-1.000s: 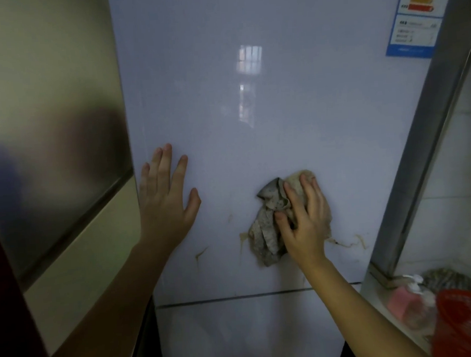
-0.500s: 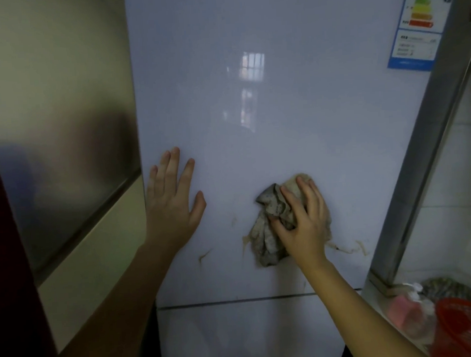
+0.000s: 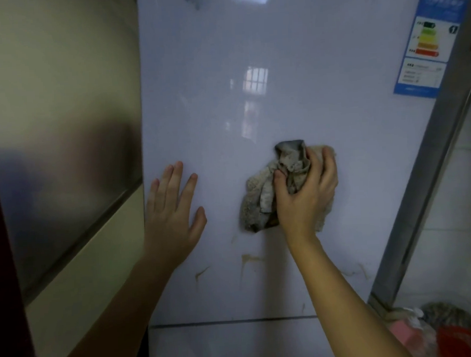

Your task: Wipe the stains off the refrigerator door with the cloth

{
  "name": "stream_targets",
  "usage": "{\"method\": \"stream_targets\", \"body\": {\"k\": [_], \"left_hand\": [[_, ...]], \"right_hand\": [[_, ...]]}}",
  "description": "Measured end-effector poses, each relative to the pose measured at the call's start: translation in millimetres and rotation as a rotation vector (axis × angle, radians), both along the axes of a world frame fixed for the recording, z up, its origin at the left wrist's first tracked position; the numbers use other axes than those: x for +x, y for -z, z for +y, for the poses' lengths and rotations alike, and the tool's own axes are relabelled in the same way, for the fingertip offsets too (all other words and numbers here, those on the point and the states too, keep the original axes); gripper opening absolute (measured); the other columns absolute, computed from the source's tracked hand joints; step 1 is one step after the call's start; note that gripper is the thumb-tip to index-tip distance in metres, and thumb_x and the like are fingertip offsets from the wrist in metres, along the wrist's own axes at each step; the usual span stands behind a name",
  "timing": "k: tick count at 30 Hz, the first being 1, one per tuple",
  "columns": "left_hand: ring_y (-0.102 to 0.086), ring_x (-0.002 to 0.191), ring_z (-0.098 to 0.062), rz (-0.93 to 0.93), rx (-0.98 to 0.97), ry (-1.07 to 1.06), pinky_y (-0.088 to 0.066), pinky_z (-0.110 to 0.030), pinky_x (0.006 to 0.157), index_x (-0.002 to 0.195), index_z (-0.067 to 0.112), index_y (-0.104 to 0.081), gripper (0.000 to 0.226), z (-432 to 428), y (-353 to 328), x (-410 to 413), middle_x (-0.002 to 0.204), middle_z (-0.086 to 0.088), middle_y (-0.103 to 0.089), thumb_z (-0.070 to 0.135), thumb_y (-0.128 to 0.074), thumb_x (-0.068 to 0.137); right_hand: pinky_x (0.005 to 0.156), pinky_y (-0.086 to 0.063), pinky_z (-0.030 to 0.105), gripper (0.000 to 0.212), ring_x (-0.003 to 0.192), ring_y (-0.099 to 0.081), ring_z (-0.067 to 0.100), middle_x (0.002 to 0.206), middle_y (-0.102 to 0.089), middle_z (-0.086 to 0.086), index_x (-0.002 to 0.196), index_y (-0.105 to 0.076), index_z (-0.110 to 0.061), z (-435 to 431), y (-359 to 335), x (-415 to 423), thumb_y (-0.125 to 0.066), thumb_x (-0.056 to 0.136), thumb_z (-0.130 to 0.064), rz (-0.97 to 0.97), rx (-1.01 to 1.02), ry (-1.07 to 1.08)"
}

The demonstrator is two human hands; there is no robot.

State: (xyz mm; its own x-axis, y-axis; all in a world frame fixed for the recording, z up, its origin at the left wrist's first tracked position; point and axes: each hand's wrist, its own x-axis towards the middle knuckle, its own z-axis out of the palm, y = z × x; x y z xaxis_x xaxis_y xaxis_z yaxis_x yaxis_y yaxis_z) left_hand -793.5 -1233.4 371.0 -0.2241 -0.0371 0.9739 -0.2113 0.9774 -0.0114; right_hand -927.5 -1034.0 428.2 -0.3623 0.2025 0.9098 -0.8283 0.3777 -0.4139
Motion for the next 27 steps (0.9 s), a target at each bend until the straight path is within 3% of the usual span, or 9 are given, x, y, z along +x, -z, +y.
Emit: {"method": "stream_targets", "body": {"k": [6, 10, 15, 20, 25, 27], "left_hand": [[-0.025, 0.154, -0.035, 0.0, 0.004, -0.004, -0.019, -0.053, 0.127, 0.152, 0.006, -0.042, 0.063, 1.1, 0.2, -1.2, 0.164, -0.019, -0.03, 0.03, -0.054, 0.095], [-0.025, 0.154, -0.035, 0.003, 0.001, -0.005, -0.017, -0.051, 0.127, 0.151, 0.006, -0.043, 0.063, 1.6, -0.4, 0.1, 0.164, -0.02, -0.031, 0.03, -0.055, 0.094], [-0.026, 0.154, -0.035, -0.009, 0.005, 0.003, -0.015, -0.05, 0.128, 0.152, 0.006, -0.042, 0.064, 1.2, -0.8, 1.4, 0.164, -0.02, -0.03, 0.03, -0.055, 0.094], [-0.024, 0.154, -0.035, -0.019, 0.011, 0.009, -0.017, -0.052, 0.127, 0.153, 0.006, -0.041, 0.065, 1.7, -0.9, 1.8, 0.164, -0.019, -0.028, 0.029, -0.055, 0.094], [-0.024, 0.154, -0.035, -0.017, 0.0, 0.007, -0.016, -0.051, 0.127, 0.152, 0.006, -0.041, 0.064, 1.9, -1.4, 1.9, 0.164, -0.019, -0.028, 0.03, -0.054, 0.094], [-0.024, 0.154, -0.036, -0.01, -0.001, 0.008, -0.014, -0.05, 0.127, 0.152, 0.006, -0.042, 0.064, 2.1, -1.7, 2.3, 0.164, -0.02, -0.029, 0.03, -0.053, 0.094]], "right_hand": [[0.121, -0.032, 0.057, 0.053, 0.152, -0.028, 0.03, 0.166, -0.024, 0.017, 0.142, -0.049, -0.019, 2.7, 5.2, -1.7, -0.069, 0.096, -0.035, 0.056, -0.011, -0.084], [0.123, -0.027, 0.06, 0.048, 0.154, -0.026, 0.037, 0.164, -0.03, 0.018, 0.136, -0.056, -0.015, 2.0, 7.0, -3.5, -0.067, 0.095, -0.038, 0.041, 0.016, -0.066], [0.125, -0.023, 0.058, 0.057, 0.156, -0.022, 0.035, 0.165, -0.03, 0.014, 0.138, -0.059, -0.018, 4.7, 8.2, -2.9, -0.069, 0.09, -0.046, 0.027, 0.071, -0.057], [0.125, -0.018, 0.062, 0.076, 0.158, -0.016, 0.034, 0.168, -0.023, 0.016, 0.146, -0.053, -0.016, 11.7, 13.1, 2.3, -0.036, 0.098, -0.071, 0.047, 0.111, -0.145], [0.127, -0.017, 0.057, 0.072, 0.158, -0.017, 0.029, 0.168, -0.027, 0.011, 0.144, -0.057, -0.02, 12.7, 14.9, 1.8, -0.02, 0.104, -0.066, 0.052, 0.044, -0.21], [0.128, -0.018, 0.054, 0.062, 0.158, -0.019, 0.026, 0.167, -0.03, 0.007, 0.142, -0.06, -0.022, 12.1, 15.1, 0.5, -0.023, 0.107, -0.057, 0.039, 0.037, -0.227]]}}
